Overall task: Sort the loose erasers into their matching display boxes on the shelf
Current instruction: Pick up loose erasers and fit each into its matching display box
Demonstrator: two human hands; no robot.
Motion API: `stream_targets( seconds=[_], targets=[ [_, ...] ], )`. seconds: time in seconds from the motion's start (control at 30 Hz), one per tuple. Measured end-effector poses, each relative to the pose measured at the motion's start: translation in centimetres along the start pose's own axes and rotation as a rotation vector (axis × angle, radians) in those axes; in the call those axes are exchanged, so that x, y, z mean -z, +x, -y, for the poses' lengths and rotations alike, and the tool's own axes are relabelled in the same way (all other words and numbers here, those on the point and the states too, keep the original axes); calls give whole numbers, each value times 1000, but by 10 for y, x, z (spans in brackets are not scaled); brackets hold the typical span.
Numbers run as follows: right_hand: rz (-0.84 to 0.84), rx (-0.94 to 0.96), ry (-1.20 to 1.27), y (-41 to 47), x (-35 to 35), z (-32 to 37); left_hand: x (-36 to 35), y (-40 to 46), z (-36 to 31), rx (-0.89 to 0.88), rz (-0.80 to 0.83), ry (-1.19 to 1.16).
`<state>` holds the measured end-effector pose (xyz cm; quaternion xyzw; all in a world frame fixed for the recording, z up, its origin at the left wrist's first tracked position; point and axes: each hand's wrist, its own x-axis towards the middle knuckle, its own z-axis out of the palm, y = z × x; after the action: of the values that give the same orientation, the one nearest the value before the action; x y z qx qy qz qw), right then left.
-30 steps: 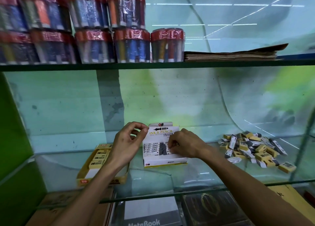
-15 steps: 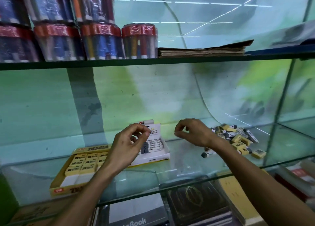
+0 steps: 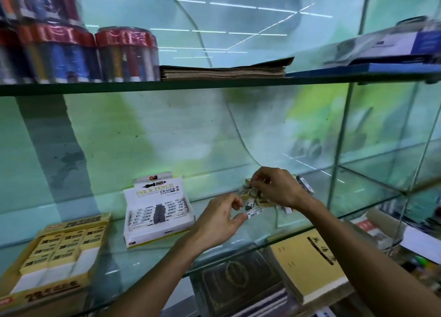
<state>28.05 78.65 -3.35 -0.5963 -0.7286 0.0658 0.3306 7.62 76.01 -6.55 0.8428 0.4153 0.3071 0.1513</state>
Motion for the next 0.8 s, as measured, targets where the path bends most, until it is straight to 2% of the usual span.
stream_targets(
  seconds=[0.13, 0.3, 0.5, 0.6, 0.7, 0.8],
  targets=[
    [19, 2, -8, -6, 4, -4, -12, 10, -1, 11, 85, 89],
    [16, 30, 14, -10, 6, -5, -9, 14, 1, -38, 22, 36],
    [180, -52, 489, -15, 10, 10, 25, 11, 2, -155, -158, -68],
    [243, -58, 637, -14, 7, 20, 38, 8, 5, -185, -227, -97],
    [310, -47, 772, -8, -2, 26, 48, 3, 9, -168, -285, -140],
    [311, -25, 861, -4, -14, 34, 55, -3, 11, -48, -330, -390]
  ],
)
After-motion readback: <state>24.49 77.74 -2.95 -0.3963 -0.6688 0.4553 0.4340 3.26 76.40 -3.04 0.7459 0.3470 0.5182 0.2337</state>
